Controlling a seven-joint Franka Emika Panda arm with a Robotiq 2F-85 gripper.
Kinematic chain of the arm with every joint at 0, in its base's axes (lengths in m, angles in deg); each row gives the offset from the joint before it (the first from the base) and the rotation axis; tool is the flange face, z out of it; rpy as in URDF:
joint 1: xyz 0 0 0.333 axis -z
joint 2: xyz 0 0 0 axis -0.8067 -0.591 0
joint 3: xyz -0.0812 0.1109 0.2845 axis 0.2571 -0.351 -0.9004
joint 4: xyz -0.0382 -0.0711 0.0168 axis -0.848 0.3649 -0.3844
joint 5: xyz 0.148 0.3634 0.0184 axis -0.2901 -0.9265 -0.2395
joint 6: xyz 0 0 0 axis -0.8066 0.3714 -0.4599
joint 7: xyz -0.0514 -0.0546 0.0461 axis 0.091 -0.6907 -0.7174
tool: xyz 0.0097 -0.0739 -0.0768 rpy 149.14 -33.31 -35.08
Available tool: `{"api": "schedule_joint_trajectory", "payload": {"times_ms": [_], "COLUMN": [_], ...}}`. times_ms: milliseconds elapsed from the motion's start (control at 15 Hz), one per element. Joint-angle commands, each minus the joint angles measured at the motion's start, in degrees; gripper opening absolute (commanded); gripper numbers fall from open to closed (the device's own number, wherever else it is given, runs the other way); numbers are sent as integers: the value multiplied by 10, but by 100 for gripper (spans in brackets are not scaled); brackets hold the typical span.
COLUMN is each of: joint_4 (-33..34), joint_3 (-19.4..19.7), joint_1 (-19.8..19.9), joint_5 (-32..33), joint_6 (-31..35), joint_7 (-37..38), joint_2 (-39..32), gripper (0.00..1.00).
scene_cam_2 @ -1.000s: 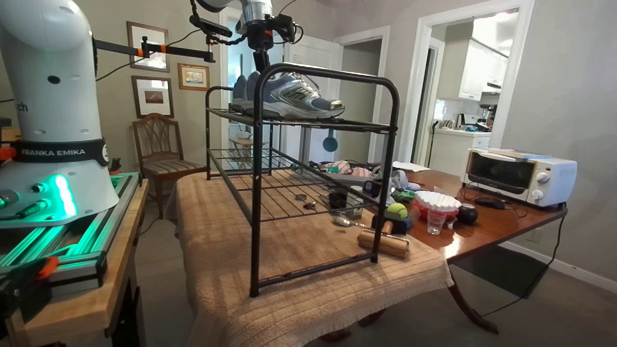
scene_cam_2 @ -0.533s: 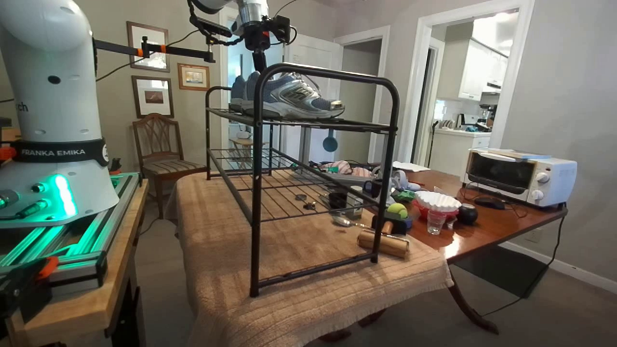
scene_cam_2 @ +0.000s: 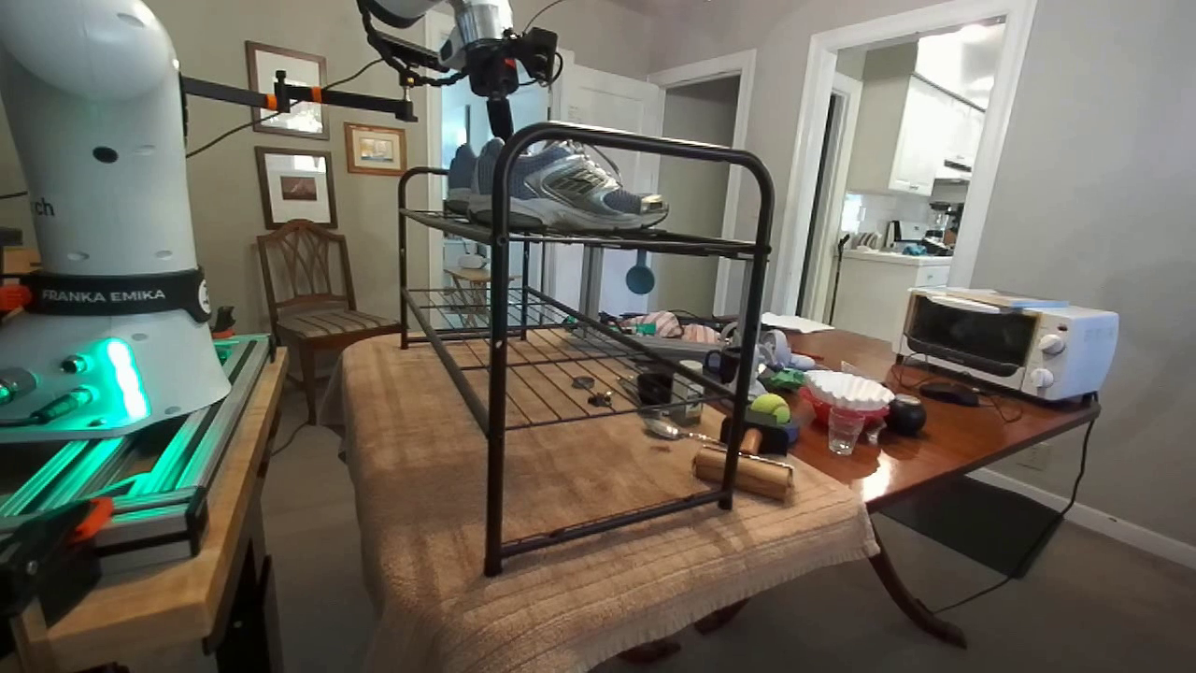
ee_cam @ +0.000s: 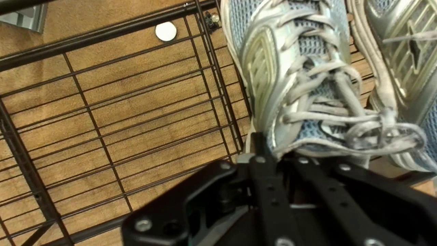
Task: Turn the left sneaker around
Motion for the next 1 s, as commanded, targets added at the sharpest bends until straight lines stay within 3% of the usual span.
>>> {"api": "schedule_joint_trajectory", "payload": {"times_ms": [0, 333, 667, 733, 800, 933], "joint_4": [-21, -25, -35, -36, -37, -38], "joint_3": [3, 12, 11, 11, 10, 11], "joint_1": [-2, -5, -2, -2, -2, -1], "joint_5": [29, 17, 19, 16, 17, 15], "joint_6": [25, 36, 58, 60, 61, 64], "joint_7": [-37, -96, -108, -104, -103, -102], "joint_2": [20, 23, 26, 26, 26, 25], "gripper": [2, 2, 2, 5, 35, 40]}}
